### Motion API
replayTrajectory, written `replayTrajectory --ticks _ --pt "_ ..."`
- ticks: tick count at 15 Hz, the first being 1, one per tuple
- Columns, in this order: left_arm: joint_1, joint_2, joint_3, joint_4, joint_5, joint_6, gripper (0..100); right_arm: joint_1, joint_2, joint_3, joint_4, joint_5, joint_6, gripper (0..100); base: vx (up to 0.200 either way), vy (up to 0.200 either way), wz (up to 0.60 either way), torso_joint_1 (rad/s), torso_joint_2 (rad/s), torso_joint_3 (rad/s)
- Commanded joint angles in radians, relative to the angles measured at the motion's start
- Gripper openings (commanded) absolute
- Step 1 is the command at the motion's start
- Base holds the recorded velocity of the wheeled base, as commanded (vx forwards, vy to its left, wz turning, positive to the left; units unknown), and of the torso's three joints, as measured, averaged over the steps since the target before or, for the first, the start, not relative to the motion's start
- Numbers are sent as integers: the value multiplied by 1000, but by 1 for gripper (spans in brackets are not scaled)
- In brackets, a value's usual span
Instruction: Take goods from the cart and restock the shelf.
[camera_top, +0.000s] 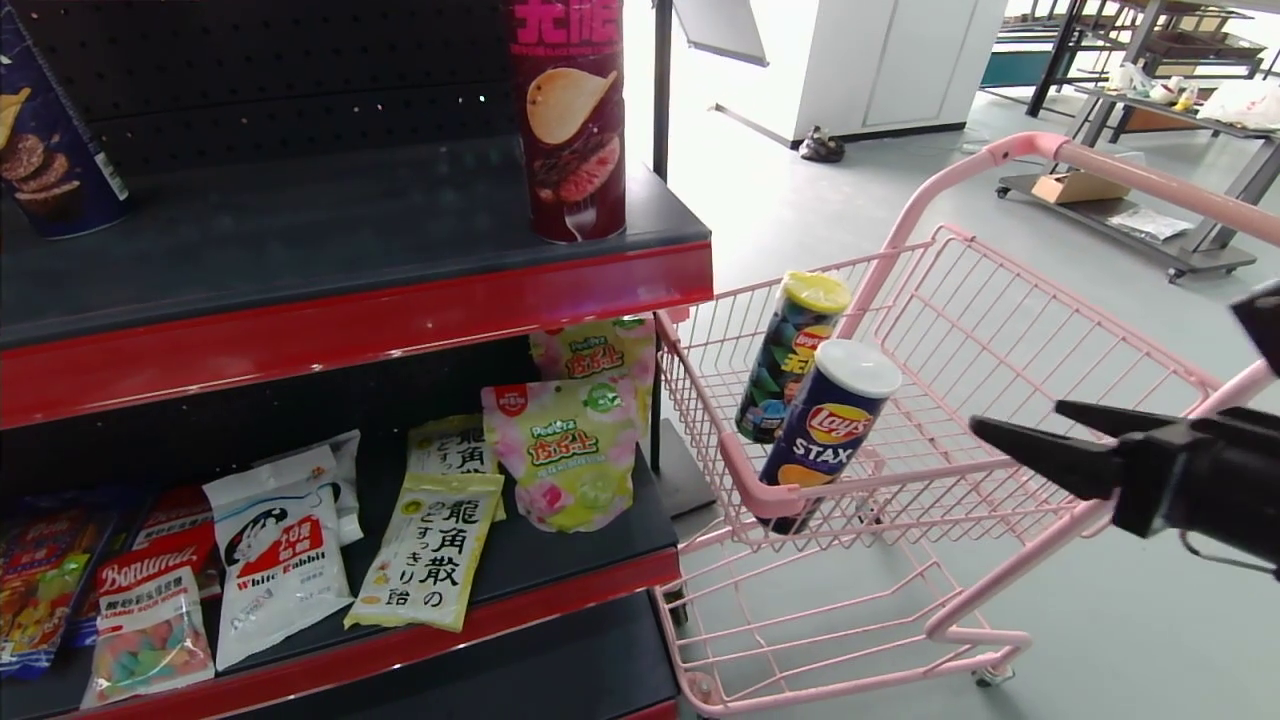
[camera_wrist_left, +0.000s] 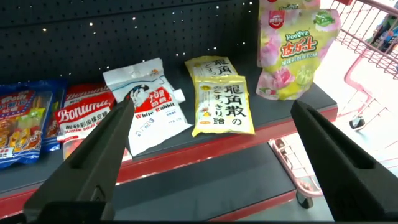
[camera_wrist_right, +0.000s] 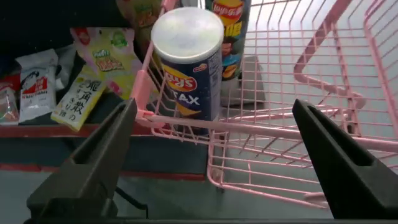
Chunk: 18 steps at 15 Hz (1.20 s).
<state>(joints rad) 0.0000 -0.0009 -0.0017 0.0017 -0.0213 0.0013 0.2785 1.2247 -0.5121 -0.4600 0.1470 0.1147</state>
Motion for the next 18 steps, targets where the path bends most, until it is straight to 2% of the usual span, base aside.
replayTrajectory --ticks 1,5,15,18 --pt "0 1 0 0 0 0 100 50 240 -12 -48 23 3 100 0 0 0 0 0 0" --pt "0 1 0 0 0 -1 100 51 368 -46 -134 42 3 100 0 0 0 0 0 0" --pt "0 1 0 0 0 0 100 56 553 -227 -151 42 10 100 0 0 0 0 0 0" --pt "0 1 0 0 0 0 100 56 610 -229 -232 42 7 100 0 0 0 0 0 0"
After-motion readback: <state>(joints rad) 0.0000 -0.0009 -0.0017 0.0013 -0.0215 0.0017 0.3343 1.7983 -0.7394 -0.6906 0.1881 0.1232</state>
